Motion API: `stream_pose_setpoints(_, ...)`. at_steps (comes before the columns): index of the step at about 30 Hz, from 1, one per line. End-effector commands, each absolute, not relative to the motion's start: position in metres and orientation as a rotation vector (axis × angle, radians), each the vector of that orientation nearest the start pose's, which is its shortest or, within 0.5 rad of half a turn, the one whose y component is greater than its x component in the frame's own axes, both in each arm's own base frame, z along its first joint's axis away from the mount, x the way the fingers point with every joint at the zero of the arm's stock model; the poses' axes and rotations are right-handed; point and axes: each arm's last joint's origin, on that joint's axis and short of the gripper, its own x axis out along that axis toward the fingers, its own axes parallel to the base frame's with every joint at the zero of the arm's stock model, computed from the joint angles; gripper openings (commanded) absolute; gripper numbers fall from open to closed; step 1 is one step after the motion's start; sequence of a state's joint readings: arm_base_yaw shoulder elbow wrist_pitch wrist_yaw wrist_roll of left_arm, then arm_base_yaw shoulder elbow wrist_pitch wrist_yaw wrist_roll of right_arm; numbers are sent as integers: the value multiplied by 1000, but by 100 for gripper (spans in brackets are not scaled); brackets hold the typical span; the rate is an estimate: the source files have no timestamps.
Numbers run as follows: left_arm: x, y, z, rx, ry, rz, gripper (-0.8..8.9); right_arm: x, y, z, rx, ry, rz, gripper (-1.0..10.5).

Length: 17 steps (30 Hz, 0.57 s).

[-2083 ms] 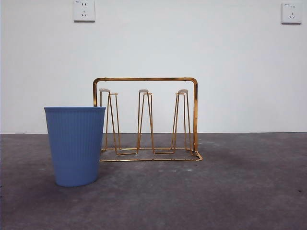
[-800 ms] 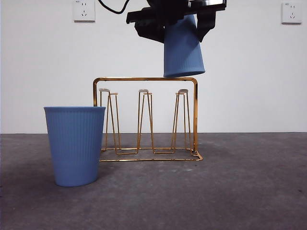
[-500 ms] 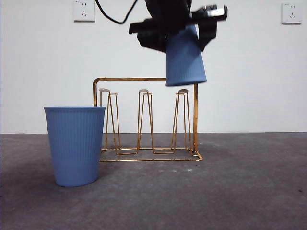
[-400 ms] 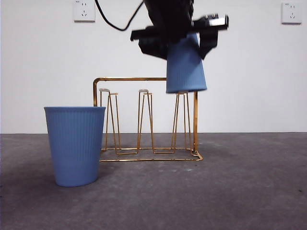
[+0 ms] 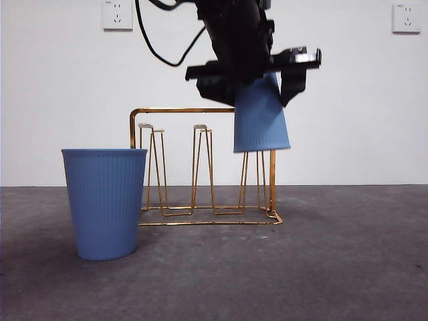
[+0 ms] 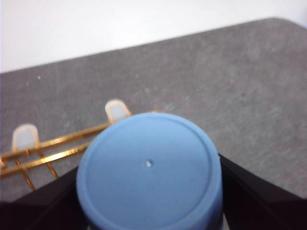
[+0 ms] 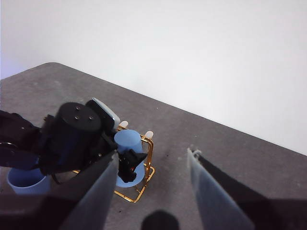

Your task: Pick up cup 1,put cup 1 in the cup rack,pick up cup 2,put cup 2 in the cup rack

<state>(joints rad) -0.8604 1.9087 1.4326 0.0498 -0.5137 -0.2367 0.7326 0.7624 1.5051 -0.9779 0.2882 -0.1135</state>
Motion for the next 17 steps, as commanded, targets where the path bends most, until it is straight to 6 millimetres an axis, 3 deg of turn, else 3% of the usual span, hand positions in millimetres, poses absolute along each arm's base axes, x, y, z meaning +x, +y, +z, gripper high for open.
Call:
stream_pose_setpoints(1,299,-324,244,35,396,-286,-7,52,36,473,-231,182,455,252)
stream_pose_setpoints(17,304,-328,215,46,475,-258,-8,52,36,471,-251,193,457,252)
